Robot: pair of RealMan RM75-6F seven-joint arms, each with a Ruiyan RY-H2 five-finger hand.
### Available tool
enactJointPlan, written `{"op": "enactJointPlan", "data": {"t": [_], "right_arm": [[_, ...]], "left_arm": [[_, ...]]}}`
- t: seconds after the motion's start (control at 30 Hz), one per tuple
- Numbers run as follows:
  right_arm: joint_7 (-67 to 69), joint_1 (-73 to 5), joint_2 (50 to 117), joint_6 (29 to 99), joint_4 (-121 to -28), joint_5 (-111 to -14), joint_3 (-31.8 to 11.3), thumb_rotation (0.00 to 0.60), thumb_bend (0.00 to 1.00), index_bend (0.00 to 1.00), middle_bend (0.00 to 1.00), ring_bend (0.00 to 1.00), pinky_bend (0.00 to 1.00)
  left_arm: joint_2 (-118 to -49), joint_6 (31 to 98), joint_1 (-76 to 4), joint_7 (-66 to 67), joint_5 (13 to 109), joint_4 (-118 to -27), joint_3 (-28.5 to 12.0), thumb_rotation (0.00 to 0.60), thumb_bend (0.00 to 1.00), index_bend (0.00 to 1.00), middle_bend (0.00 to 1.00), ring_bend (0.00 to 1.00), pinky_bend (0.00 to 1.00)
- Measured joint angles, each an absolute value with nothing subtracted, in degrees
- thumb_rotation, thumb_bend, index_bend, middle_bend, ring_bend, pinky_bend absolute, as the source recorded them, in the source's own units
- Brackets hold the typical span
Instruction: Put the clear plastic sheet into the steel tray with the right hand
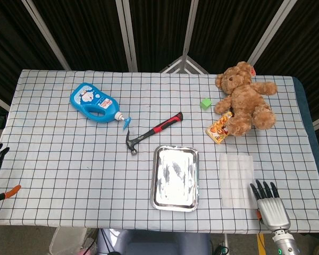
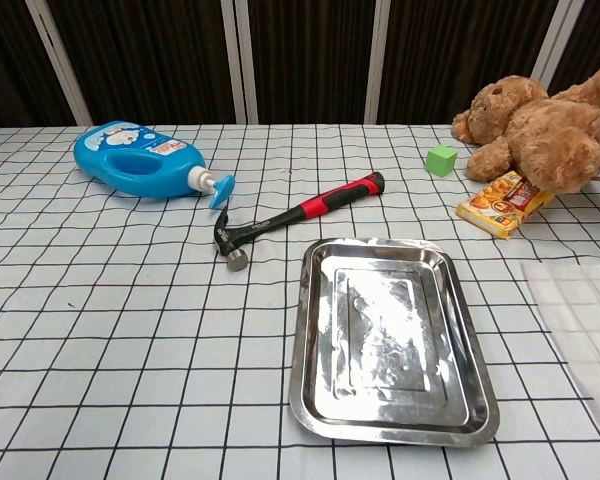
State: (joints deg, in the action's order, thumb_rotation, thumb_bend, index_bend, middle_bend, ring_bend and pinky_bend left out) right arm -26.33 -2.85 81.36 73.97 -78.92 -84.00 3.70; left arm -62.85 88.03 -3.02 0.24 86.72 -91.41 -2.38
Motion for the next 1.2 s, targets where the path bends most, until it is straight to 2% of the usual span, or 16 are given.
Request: {"op": "enactJointPlan", "data": {"t": [0.17,0.33,0.6,0.67,0.7,0.77,0.87,1.03,1.2], "right_arm": [[-26.07,-3.26,81.83,74.04,-78.38,-84.45,3.5,0.6,0.42,0.0,0.0,0.0,0.0],[-26.06,-3.68,82.09,73.66,-78.31,-84.32,3.25,0.6,0.49,0.0,0.0,0.0,0.0],[-25.79,-4.28,82.36,73.42,-78.58,-84.35,2.86,0.6,0.49,0.01,0.0,0.0,0.0],[-25.16,-4.38,82.43,73.51,-78.62,-84.73,2.91,0.6,0.49,0.07,0.0,0.0,0.0],[-24.83,-4.44,82.47,73.63,-78.57,-85.07,2.96,0.6,0.49,0.13,0.01,0.0,0.0],[-24.0,-4.62,82.62,74.02,-78.33,-86.1,3.1,0.6,0.49,0.29,0.06,0.0,0.0],[-22.51,-4.92,83.14,75.09,-77.55,-87.38,3.0,0.6,0.49,0.43,0.16,0.01,0.0],[-19.62,-5.36,84.13,76.69,-76.67,-89.03,2.56,0.6,0.49,0.54,0.23,0.04,0.0],[-17.35,-6.05,85.24,78.48,-75.55,-91.56,2.41,0.6,0.49,0.61,0.27,0.06,0.0]], "left_arm": [[-62.88,87.99,-3.03,0.26,86.63,-91.41,-2.41,0.6,0.0,0.0,0.0,0.0,0.0],[-62.86,88.03,-3.01,0.21,86.58,-91.46,-2.45,0.6,0.0,0.0,0.0,0.0,0.0],[-62.86,87.89,-3.03,0.27,86.42,-91.55,-2.46,0.6,0.0,0.0,0.0,0.0,0.0],[-62.87,87.89,-3.03,0.29,86.41,-91.56,-2.47,0.6,0.0,0.0,0.0,0.0,0.0],[-62.88,87.89,-3.03,0.31,86.41,-91.56,-2.48,0.6,0.0,0.0,0.0,0.0,0.0],[-62.88,87.88,-3.03,0.32,86.39,-91.59,-2.48,0.6,0.0,0.0,0.0,0.0,0.0],[-62.9,87.97,-3.01,0.42,86.27,-91.57,-2.57,0.6,0.0,0.0,0.0,0.0,0.0],[-63.0,87.86,-3.02,0.42,85.69,-91.52,-2.82,0.6,0.0,0.0,0.0,0.0,0.0],[-63.03,87.7,-3.1,0.38,85.42,-91.49,-2.98,0.6,0.0,0.0,0.0,0.0,0.0]]}}
